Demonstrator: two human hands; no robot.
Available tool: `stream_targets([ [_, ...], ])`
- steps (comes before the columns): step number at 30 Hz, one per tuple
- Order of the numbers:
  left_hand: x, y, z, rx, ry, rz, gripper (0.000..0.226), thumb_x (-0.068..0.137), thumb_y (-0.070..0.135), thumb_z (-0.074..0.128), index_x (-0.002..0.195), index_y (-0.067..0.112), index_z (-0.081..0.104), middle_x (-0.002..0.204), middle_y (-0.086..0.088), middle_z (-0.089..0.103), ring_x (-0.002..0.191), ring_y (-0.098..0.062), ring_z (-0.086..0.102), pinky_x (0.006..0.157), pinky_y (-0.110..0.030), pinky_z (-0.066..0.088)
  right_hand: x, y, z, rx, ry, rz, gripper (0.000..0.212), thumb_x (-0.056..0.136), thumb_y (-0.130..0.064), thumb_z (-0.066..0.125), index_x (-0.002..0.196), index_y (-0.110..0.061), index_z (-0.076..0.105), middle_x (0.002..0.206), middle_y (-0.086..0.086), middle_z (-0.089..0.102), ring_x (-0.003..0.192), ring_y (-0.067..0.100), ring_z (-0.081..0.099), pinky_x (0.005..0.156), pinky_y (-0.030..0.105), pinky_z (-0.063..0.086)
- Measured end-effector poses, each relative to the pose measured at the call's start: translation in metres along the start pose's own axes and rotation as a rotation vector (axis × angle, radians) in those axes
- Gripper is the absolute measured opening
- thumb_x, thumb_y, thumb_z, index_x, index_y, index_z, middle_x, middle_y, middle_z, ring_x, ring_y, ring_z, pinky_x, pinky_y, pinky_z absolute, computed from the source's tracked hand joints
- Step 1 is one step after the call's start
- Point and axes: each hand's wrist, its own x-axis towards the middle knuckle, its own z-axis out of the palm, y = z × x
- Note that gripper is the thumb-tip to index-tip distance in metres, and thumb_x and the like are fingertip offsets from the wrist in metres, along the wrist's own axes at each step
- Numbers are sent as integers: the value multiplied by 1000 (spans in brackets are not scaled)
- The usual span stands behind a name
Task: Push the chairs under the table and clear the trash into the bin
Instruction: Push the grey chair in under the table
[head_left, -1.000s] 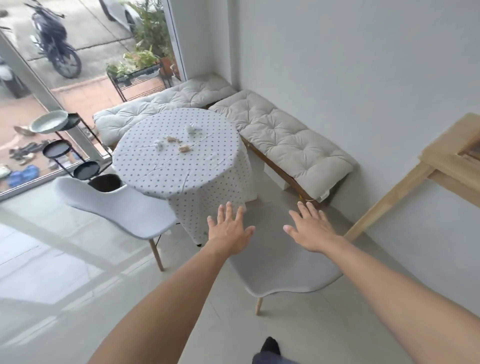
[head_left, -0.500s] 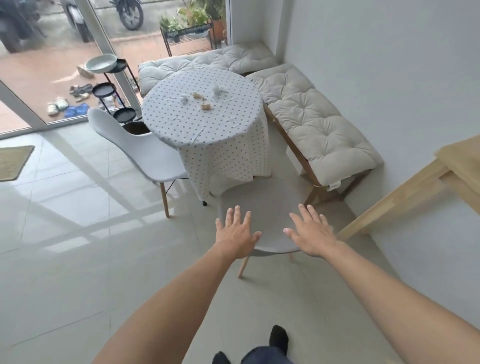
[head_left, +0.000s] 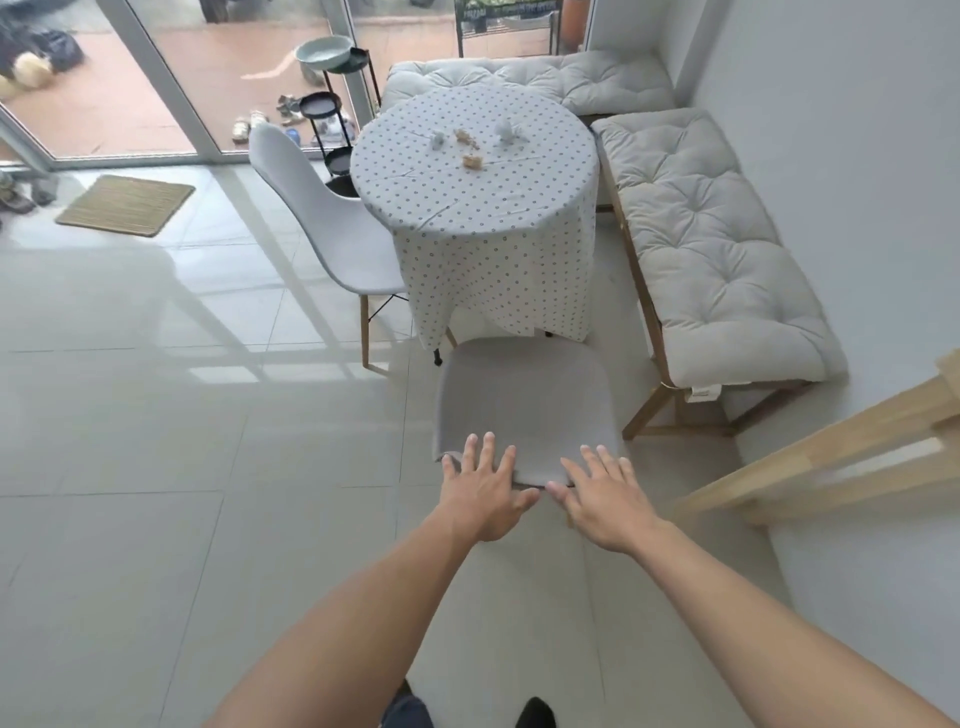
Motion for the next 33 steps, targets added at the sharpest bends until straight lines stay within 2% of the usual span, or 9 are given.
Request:
stream_targets([
  [4,9,11,6,52,29,-41,88,97,77,13,164,22,-3,172,-12,-14,156,-36,-18,122,-67,6,4,10,6,-49,68,-79,69,101,-66,15,158,-29,26,169,11,15,156,33,6,124,54,8],
  [12,34,20,-2,17,84,-87,94,92,83,11,164,23,-2,172,-13,-16,156,-35,-19,122,-67,6,27,24,-16,-84,71,-78,74,101,-65,19,161,-22,17,170,14,3,156,37,-3,125,53,7],
  [20,76,19,-20,-44,137,-97,88,97,76,21,164,22,-1,171,-15,-16,156,-36,-19,122,-68,6,67,37,-42,-96,73,-78,80,100,-66,18,161,-15,15,170,16,6,156,37,0,125,51,9],
  [33,160,-4,-89,-86,104,-112,95,94,82,20,163,24,-10,170,-16,-21,155,-36,-22,123,-67,5,157,28,-107,-113,62,-22,82,99,-66,17,161,-13,7,169,19,1,156,38,-5,125,51,10],
])
